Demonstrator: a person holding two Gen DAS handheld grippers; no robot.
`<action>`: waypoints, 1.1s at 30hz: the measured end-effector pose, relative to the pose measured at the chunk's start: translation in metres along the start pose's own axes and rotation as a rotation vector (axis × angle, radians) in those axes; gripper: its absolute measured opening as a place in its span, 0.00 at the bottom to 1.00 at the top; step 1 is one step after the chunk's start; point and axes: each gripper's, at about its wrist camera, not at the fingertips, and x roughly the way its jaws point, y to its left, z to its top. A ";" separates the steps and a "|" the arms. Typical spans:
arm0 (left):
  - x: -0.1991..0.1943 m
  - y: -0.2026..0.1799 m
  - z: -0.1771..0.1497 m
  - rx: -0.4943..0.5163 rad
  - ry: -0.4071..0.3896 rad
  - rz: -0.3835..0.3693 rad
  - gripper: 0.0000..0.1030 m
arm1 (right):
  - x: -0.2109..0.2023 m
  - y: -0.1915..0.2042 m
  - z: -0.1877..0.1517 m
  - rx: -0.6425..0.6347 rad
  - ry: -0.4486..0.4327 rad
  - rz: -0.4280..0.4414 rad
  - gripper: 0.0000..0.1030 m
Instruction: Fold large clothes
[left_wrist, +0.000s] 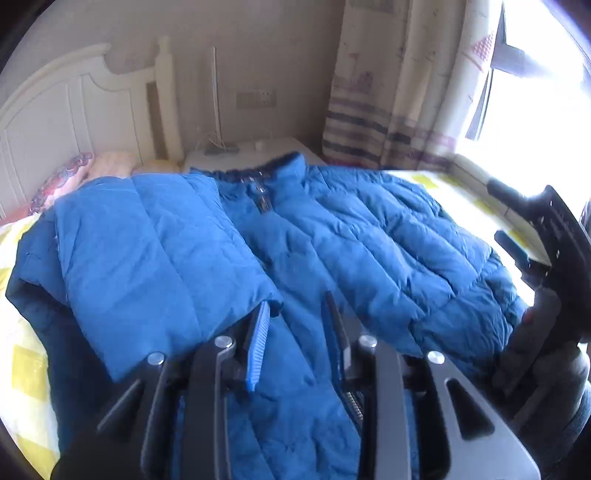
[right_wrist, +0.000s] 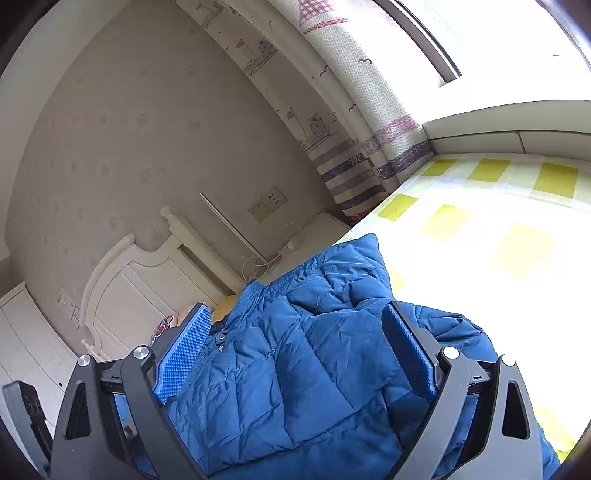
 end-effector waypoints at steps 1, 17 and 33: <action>0.006 -0.005 -0.011 0.023 0.022 0.018 0.30 | 0.000 -0.001 0.000 -0.002 0.006 0.000 0.88; -0.101 0.180 -0.094 -0.716 -0.192 0.294 0.63 | 0.012 0.055 -0.030 -0.334 0.099 -0.008 0.88; -0.064 0.191 -0.102 -0.727 -0.045 0.276 0.72 | 0.003 0.182 -0.168 -1.282 0.309 0.158 0.85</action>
